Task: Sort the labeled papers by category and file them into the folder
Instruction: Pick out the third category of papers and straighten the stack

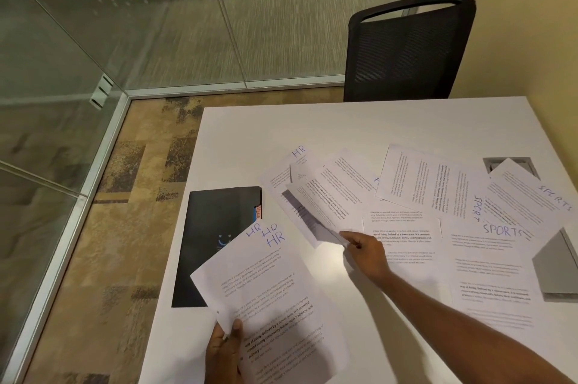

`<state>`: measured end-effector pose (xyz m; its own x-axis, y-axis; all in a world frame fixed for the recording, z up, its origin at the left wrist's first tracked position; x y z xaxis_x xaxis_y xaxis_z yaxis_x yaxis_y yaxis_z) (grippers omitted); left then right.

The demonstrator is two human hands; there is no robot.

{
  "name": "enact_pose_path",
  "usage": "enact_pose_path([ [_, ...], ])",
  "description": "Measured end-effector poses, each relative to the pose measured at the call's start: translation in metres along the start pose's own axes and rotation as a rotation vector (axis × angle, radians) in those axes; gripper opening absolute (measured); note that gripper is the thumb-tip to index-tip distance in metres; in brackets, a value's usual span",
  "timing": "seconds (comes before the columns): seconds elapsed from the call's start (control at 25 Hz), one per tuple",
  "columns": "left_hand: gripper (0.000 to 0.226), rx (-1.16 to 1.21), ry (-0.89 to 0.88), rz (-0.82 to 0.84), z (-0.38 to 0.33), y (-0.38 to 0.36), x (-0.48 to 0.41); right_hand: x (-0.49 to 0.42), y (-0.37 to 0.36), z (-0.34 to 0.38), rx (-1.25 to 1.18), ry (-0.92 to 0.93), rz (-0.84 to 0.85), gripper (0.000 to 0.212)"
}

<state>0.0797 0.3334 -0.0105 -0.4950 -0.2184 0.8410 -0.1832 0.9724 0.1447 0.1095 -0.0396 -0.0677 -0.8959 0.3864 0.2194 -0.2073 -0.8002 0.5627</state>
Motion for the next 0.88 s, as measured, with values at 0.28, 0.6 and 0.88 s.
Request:
enact_pose_path([
  [0.28,0.048,0.016,-0.019,0.01,0.006,0.006,0.002,0.003,-0.017,0.013,0.544,0.351,0.195,0.019],
  [0.6,0.048,0.097,0.084,-0.017,0.015,0.008,0.002,-0.023,-0.043,0.031,0.84,0.453,0.364,0.042],
  [0.88,0.042,0.115,0.117,-0.013,0.019,0.007,-0.004,-0.029,-0.066,0.036,0.952,0.38,0.318,0.039],
])
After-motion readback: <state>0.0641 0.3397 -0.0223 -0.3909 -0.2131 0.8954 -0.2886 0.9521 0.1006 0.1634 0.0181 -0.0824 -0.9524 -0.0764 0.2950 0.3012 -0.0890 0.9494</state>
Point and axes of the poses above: each hand's wrist, its own x-axis away from the middle knuckle, its own y-axis out of the back of the hand, z = x × y, the point moved 2 cm from there along -x, towards the middle knuckle, and after that the axes turned 13 degrees about y, right-handed, at the moved point
